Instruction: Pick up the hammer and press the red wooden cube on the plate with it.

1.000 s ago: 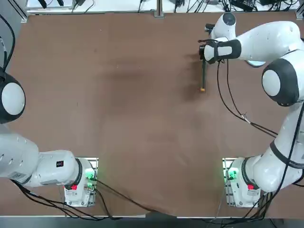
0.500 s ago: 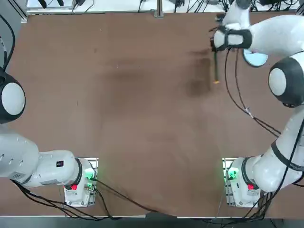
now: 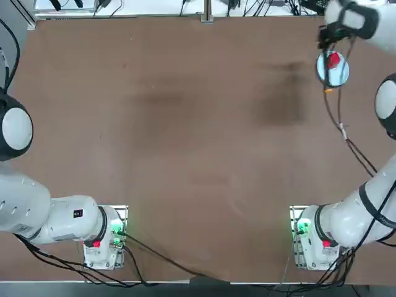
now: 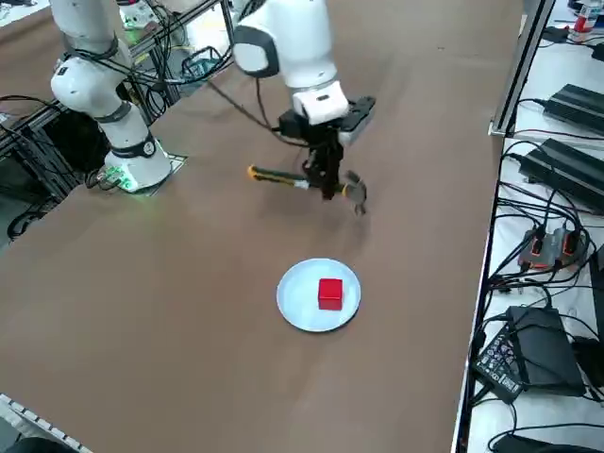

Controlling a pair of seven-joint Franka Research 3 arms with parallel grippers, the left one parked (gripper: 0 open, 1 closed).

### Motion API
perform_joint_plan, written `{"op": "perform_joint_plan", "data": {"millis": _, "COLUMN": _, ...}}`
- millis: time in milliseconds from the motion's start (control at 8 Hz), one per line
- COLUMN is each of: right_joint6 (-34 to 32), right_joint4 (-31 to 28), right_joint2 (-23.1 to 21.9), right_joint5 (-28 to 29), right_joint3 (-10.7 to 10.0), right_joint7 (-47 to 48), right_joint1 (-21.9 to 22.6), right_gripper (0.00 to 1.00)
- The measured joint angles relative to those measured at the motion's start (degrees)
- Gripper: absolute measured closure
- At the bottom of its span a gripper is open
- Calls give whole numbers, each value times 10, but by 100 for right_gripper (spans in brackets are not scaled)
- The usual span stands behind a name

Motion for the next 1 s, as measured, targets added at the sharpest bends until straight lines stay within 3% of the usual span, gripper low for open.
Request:
{"op": "perform_joint_plan", "data": {"millis": 375, "right_joint6": -9, "right_joint4": 26, "right_joint2": 30, "right_joint5": 1, "right_joint3": 0, "right_joint7": -45, "right_joint1": -70, "right_gripper": 79}}
{"op": "perform_joint_plan", "data": {"millis": 1000, "right_joint6": 18, "right_joint4": 36, "right_joint2": 109, "right_joint5": 72, "right_joint3": 5, "right_joint7": -74, "right_joint1": -79, "right_gripper": 79}}
